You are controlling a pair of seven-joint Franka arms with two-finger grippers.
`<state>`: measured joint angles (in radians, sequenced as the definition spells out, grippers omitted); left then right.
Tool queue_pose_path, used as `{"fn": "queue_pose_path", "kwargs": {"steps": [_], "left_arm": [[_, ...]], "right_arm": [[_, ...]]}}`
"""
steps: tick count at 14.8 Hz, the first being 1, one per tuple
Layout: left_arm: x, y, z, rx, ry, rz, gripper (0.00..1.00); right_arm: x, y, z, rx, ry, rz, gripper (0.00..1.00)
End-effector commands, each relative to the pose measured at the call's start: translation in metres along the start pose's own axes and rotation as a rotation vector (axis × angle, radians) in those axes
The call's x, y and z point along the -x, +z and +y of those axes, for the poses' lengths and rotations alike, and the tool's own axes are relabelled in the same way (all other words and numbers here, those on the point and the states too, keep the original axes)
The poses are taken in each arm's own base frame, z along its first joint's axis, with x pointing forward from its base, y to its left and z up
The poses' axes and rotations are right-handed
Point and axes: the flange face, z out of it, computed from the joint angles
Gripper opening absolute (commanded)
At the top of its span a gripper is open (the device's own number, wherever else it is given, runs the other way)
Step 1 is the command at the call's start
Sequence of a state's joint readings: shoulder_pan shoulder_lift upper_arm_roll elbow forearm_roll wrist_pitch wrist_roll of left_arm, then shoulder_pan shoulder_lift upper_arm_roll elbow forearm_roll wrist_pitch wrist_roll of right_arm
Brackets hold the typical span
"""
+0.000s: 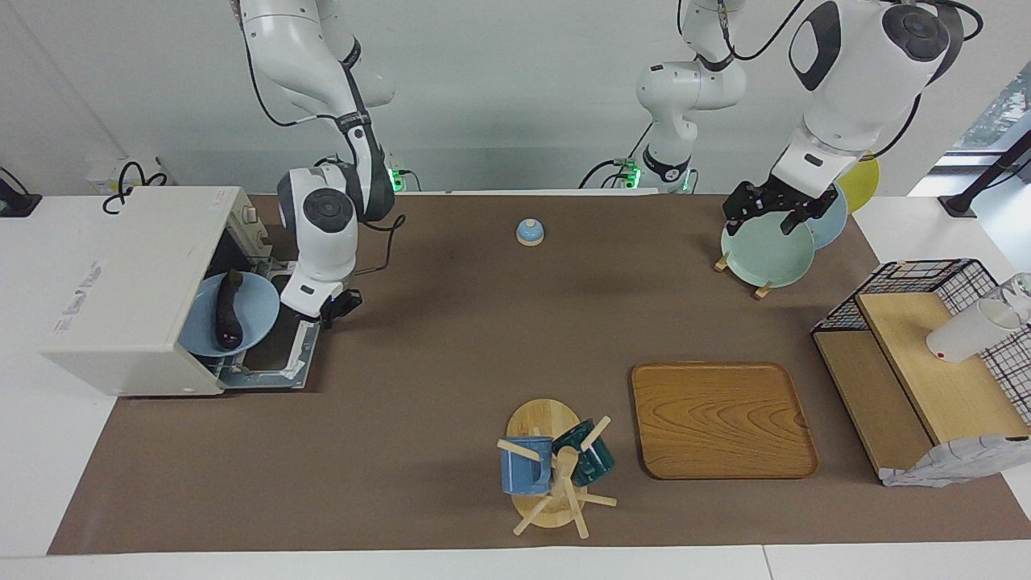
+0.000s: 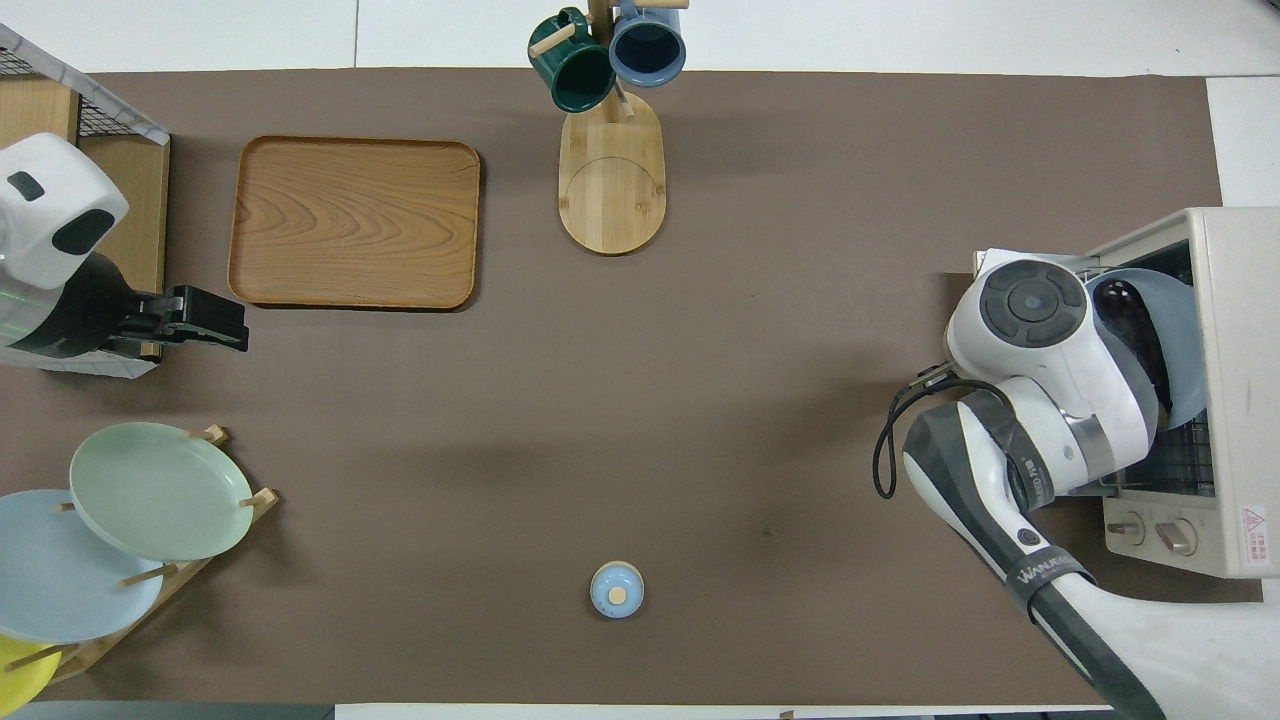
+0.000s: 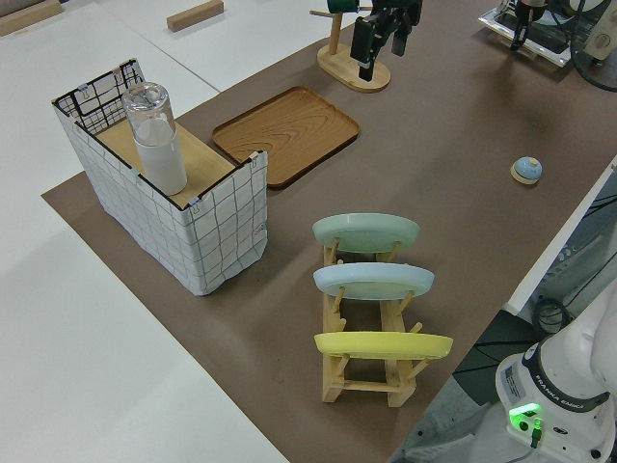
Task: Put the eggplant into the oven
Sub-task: 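Push the oven door shut with the right gripper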
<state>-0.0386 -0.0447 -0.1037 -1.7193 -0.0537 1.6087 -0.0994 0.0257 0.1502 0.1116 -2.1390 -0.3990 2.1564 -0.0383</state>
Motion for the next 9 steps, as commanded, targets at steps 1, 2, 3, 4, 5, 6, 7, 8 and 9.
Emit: {"fn": "queue_pose_path", "kwargs": {"steps": [1,2,3,4,5,6,7,8,9], "left_arm": [[0.003,-0.006,-0.002,-0.018,0.001,0.003,1.00],[0.003,-0.006,-0.002,-0.018,0.001,0.003,1.00],[0.003,-0.006,-0.003,-0.017,0.000,0.003,1.00],[0.003,-0.005,-0.003,-0.018,-0.002,0.002,1.00],[0.003,-0.006,-0.003,-0.017,-0.002,0.003,1.00],[0.003,-0.006,-0.002,-0.018,0.001,0.003,1.00],[0.003,-0.006,-0.003,-0.017,-0.002,0.003,1.00],[0.003,-0.005,-0.003,-0.018,-0.001,0.002,1.00],[0.003,-0.006,-0.002,-0.016,-0.001,0.003,1.00]], "right_arm": [[-0.001,-0.042,0.072,0.045,-0.021,-0.012,0.00],[0.002,-0.054,0.086,0.016,-0.015,-0.030,0.00],[0.007,-0.066,0.099,-0.020,-0.006,-0.037,0.00],[0.014,-0.072,0.111,-0.037,-0.007,-0.039,0.00],[0.024,-0.075,0.126,-0.040,-0.014,-0.039,0.00],[0.034,-0.074,0.139,-0.047,-0.018,-0.045,0.00],[0.041,-0.074,0.147,-0.051,-0.021,-0.051,0.00],[0.046,-0.074,0.154,-0.054,-0.020,-0.053,0.00],[0.050,-0.076,0.156,-0.059,-0.014,-0.061,0.00]]}}
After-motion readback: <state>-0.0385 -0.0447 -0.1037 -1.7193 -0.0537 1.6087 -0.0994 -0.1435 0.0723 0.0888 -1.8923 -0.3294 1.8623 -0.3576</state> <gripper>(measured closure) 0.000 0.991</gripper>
